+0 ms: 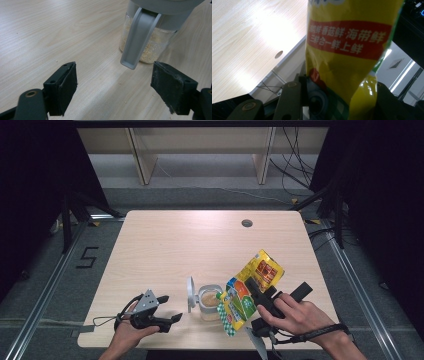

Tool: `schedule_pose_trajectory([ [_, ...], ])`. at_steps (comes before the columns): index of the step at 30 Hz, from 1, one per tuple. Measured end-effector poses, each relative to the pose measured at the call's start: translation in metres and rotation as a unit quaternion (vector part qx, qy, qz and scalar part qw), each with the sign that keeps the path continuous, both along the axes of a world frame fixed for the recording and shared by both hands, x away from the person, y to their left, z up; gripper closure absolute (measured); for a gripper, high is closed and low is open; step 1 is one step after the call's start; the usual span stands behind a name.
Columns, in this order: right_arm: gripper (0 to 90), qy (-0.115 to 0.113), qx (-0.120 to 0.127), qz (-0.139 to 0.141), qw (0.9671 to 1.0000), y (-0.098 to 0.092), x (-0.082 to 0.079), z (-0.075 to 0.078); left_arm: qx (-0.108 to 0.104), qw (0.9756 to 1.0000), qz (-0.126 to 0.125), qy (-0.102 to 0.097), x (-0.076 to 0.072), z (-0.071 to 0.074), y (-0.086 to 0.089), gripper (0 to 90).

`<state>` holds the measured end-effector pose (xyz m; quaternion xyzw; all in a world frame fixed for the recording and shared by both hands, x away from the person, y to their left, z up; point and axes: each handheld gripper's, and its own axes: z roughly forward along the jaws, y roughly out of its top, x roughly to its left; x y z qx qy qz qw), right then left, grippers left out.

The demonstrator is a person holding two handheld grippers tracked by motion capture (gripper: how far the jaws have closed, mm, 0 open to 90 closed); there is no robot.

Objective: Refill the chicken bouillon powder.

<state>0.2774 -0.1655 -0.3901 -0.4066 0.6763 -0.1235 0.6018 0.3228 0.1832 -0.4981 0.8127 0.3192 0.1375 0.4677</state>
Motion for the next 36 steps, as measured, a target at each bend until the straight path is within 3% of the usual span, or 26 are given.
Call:
schedule_pose_trajectory([
  [1,63.9,0.0,0.0,0.0,1.0,0.0,0.0,0.0,0.0,1.0,0.0,0.0,0.0,0.0,-0.0001,20.4],
  [2,63.9,-0.001,0.001,0.0,1.0,0.0,0.0,0.0,-0.013,0.9999,0.0,0.004,-0.0009,-0.0002,-0.0013,20.4],
  [12,64.3,-0.005,-0.002,0.004,1.0,0.0002,0.0001,0.0012,-0.013,0.9999,0.001,0.004,-0.0009,-0.0002,-0.0013,20.4],
  [13,64.3,-0.005,-0.002,0.004,1.0,0.0002,0.0001,0.0012,0.001,1.0,0.0,0.0,0.0001,-0.0001,0.0001,20.4],
  [16,64.4,-0.003,0.002,0.0,1.0,-0.0006,-0.0002,0.0006,-0.016,0.9999,0.003,0.004,-0.001,-0.0004,-0.0016,20.4],
  [17,64.5,-0.003,0.001,-0.001,1.0,-0.0007,-0.0001,0.0004,-0.016,0.9999,0.002,0.004,-0.001,-0.0004,-0.0016,20.4],
  [18,64.5,-0.002,0.0,0.0,1.0,-0.0004,0.0001,0.0006,0.0,1.0,0.001,0.0,-0.0001,-0.0001,-0.0001,20.4],
  [21,64.6,-0.003,0.002,-0.002,1.0,-0.0011,-0.0002,0.0005,0.0,1.0,0.0,0.0,0.0,0.0,0.0,20.4],
  [23,64.6,-0.003,0.003,-0.002,1.0,-0.0011,-0.0006,0.0009,-0.016,0.9999,0.002,0.003,-0.001,-0.0004,-0.0015,20.4],
  [29,64.7,-0.003,0.0,-0.001,1.0,-0.0006,-0.0007,0.0005,-0.014,0.9999,0.006,0.003,-0.0018,0.0,-0.0013,20.4],
  [31,64.7,-0.001,-0.012,0.01,0.9999,0.0011,0.0002,0.0009,-0.014,0.9999,0.001,0.0,-0.001,-0.0002,-0.0008,20.4],
  [32,64.7,-0.002,0.001,-0.001,1.0,-0.001,-0.0006,-0.0006,-0.013,0.9999,0.001,0.001,-0.001,0.0,-0.0006,20.4],
  [36,64.8,-0.002,0.001,-0.003,1.0,-0.0016,-0.0004,-0.0005,-0.01,0.9999,-0.001,-0.001,-0.0008,0.0003,-0.0004,20.4],
])
